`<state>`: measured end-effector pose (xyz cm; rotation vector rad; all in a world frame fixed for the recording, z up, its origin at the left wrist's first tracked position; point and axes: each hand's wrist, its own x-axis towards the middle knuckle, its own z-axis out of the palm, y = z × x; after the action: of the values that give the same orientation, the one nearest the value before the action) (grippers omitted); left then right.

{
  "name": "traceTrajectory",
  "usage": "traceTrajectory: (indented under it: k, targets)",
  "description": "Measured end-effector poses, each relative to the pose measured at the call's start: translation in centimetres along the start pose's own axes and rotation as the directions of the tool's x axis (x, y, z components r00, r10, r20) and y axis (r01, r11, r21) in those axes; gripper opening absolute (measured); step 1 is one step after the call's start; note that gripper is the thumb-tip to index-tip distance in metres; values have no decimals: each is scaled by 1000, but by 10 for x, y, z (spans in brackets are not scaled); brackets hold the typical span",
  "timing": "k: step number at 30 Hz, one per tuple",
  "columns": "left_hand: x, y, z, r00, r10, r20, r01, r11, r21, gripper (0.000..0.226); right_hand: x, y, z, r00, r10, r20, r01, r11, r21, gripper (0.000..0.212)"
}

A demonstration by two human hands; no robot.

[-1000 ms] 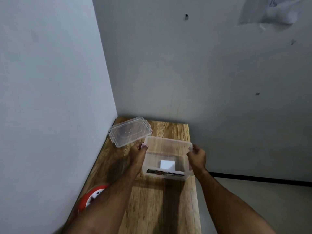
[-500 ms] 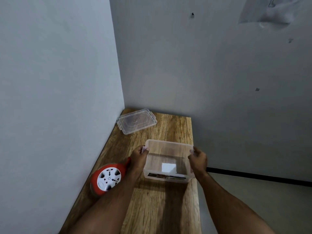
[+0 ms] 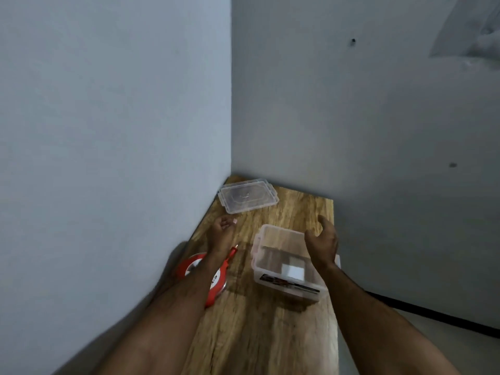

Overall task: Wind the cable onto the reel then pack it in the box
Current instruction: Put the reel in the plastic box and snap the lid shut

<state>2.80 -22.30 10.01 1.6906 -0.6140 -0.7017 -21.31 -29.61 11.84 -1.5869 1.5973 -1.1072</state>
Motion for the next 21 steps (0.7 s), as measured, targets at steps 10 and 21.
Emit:
traceTrajectory:
  k: [10, 21]
  targets:
    - [-20, -9, -104, 982, 23, -187, -16, 999, 40, 39, -60, -66, 94, 965, -106, 241, 80, 990, 114, 61]
    - [-56, -69, -132, 966, -165, -197, 164, 986, -22, 47, -140, -60, 150, 886, -16, 464, -28, 996, 88, 64]
